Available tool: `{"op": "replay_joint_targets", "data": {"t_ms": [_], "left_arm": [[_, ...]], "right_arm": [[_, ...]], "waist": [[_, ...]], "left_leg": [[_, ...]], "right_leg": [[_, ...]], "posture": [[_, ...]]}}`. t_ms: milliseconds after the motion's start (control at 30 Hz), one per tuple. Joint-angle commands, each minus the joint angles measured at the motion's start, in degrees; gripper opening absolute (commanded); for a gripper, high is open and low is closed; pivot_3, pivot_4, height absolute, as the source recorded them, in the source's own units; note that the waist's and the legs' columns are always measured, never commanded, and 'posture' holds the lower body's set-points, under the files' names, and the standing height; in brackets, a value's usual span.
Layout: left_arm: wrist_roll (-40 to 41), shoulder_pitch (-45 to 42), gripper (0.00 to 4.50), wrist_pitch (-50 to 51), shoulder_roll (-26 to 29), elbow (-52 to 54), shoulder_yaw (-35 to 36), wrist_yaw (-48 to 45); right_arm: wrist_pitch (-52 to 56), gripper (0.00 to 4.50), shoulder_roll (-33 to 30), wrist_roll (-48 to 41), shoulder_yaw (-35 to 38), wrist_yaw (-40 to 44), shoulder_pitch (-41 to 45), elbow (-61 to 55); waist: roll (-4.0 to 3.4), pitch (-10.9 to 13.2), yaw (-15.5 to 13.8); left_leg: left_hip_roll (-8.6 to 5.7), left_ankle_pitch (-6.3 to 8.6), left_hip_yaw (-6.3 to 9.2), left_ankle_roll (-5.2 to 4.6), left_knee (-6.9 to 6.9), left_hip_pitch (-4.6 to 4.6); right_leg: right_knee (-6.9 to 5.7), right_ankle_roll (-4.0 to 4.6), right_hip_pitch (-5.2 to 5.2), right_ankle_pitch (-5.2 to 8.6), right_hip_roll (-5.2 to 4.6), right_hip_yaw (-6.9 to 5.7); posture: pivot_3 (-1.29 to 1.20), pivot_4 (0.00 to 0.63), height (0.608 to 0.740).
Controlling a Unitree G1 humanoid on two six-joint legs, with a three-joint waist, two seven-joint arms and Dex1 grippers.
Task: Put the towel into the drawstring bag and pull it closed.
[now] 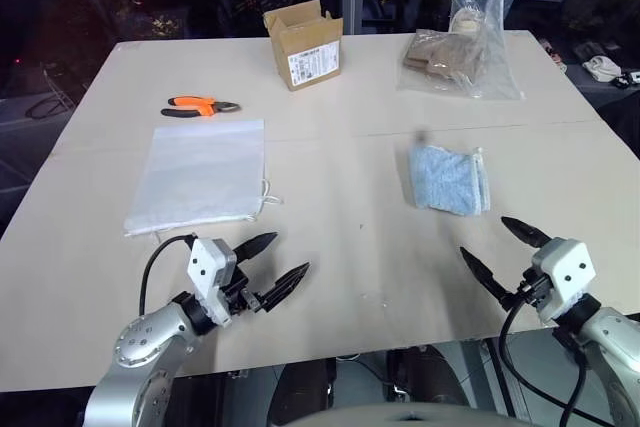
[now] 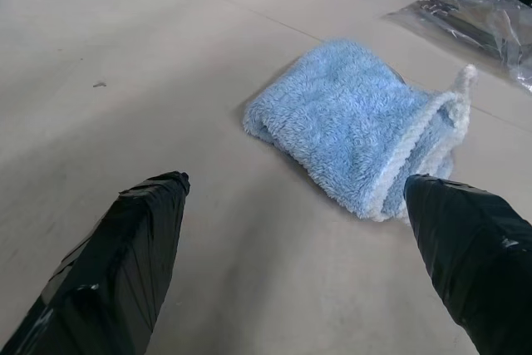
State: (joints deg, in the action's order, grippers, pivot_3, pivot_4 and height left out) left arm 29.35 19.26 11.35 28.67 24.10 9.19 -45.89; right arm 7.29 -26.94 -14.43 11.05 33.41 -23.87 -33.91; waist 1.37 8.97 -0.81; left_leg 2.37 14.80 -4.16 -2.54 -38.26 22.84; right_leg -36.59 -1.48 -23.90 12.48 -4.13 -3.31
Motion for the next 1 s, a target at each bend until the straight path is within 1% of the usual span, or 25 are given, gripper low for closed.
{"op": "replay_joint_targets", "data": {"t_ms": [33,133,267,333,367,433,467,533,633,700,767,833,1000], "left_arm": [[0.4,-2.8,4.5,-1.7,-1.3,0.1,1.8,2.5],[4.4,-9.7,4.5,1.3,-3.7,-0.5,5.1,8.5],[6.6,-13.6,4.5,5.6,-4.5,1.7,6.9,14.1],[5.1,-14.2,4.5,5.8,-3.8,2.2,7.3,15.5],[2.4,-14.2,4.5,4.6,-3.2,1.9,7.4,16.2],[-4.3,-14.4,4.5,-0.2,-2.2,0.1,8.0,18.2],[-8.4,-14.0,4.5,-4.7,-1.0,-1.3,8.2,17.9],[-17.7,-11.3,4.5,-17.7,2.4,-5.2,8.4,15.9],[-27.9,-6.9,4.5,-31.2,7.0,-12.9,10.7,17.4],[-33.8,-5.5,4.5,-37.2,9.3,-18.2,12.2,20.7],[-36.9,-5.7,4.5,-41.4,10.6,-22.4,12.4,22.9],[-39.9,-6.5,4.5,-45.3,11.7,-26.9,12.7,25.8],[-45.4,-7.1,4.5,-52.7,14.5,-35.5,12.6,31.5]], "right_arm": [[-0.2,4.45,0.6,-1.1,-1.4,-0.5,2.3,-3.0],[1.6,4.45,1.5,-3.5,-4.7,-0.4,7.9,-4.4],[2.0,4.45,1.4,-6.6,-6.3,0.9,13.4,-5.1],[1.4,4.45,0.3,-7.9,-7.7,3.3,14.9,-5.8],[1.6,4.45,-0.6,-9.0,-8.4,5.1,15.4,-6.4],[2.7,4.45,-3.0,-11.6,-9.7,8.7,15.9,-7.6],[2.9,4.45,-4.6,-12.4,-10.2,10.8,15.8,-8.0],[3.1,4.45,-7.3,-13.8,-10.7,13.8,15.4,-8.3],[3.3,4.45,-8.7,-15.4,-10.8,15.4,14.7,-8.2],[2.7,4.45,-8.7,-15.0,-11.4,15.8,14.2,-7.8],[2.1,4.45,-8.5,-14.3,-12.0,16.2,13.9,-7.3],[1.7,4.45,-8.5,-13.7,-12.5,16.4,13.6,-7.0],[2.0,4.45,-8.2,-13.8,-12.3,15.5,12.6,-7.4]], "waist": [[-0.01,0.0,0.0],[-0.03,0.0,0.0],[-0.01,0.0,0.1],[0.01,0.0,0.1],[0.01,0.0,0.0],[0.01,0.0,0.0],[0.01,0.0,-0.1],[0.01,0.0,-0.1],[0.0,0.0,0.1],[-0.02,0.0,0.0],[0.0,0.0,-0.2],[-0.02,0.0,-0.5],[0.01,0.0,-0.4]], "left_leg": [[0.0,0.0,0.0,0.0,0.0,0.0],[0.01,-0.02,0.01,-0.04,0.0,0.04],[-0.02,-0.08,0.02,-0.14,-0.03,0.01],[-0.07,-0.04,-0.05,-0.19,-0.02,0.02],[-0.09,-0.01,-0.05,-0.23,-0.02,0.02],[-0.12,0.01,-0.06,-0.26,0.0,0.03],[-0.13,0.01,-0.05,-0.27,0.01,0.04],[-0.14,0.03,-0.06,-0.29,0.03,0.04],[-0.1,0.09,-0.13,-0.34,0.07,0.03],[-0.03,0.11,-0.14,-0.34,0.08,0.03],[-0.01,0.14,-0.1,-0.29,0.08,0.04],[-0.01,0.26,-0.02,-0.08,0.07,0.08],[-0.02,0.31,-0.09,-0.09,0.08,0.1]], "right_leg": [[0.0,0.0,0.0,0.0,0.0,0.0],[0.01,0.0,-0.03,0.0,0.03,-0.05],[-0.02,-0.01,0.11,-0.01,0.11,-0.16],[-0.01,0.0,0.11,-0.02,0.21,-0.14],[0.0,0.02,0.11,-0.03,0.21,-0.14],[0.02,0.12,0.11,-0.08,0.2,-0.14],[0.04,0.12,0.13,-0.08,0.21,-0.15],[0.1,0.13,0.13,-0.08,0.2,-0.16],[0.22,0.14,0.13,-0.08,0.09,-0.15],[0.31,0.13,0.12,-0.08,-0.04,-0.15],[0.33,-0.04,0.09,0.01,-0.11,-0.22],[0.34,-0.05,0.11,0.02,-0.36,-0.37],[0.37,0.01,0.11,-0.04,-0.91,-1.07]], "posture": [[0.0,0.15,0.74],[0.0,0.15,0.74],[0.0,0.15,0.74],[0.0,0.15,0.74],[0.0,0.15,0.74],[0.0,0.15,0.74],[0.0,0.15,0.74],[0.0,0.15,0.74],[0.0,0.15,0.74],[0.0,0.15,0.74],[0.0,0.15,0.74],[0.0,0.15,0.74],[0.0,0.15,0.74]]}}
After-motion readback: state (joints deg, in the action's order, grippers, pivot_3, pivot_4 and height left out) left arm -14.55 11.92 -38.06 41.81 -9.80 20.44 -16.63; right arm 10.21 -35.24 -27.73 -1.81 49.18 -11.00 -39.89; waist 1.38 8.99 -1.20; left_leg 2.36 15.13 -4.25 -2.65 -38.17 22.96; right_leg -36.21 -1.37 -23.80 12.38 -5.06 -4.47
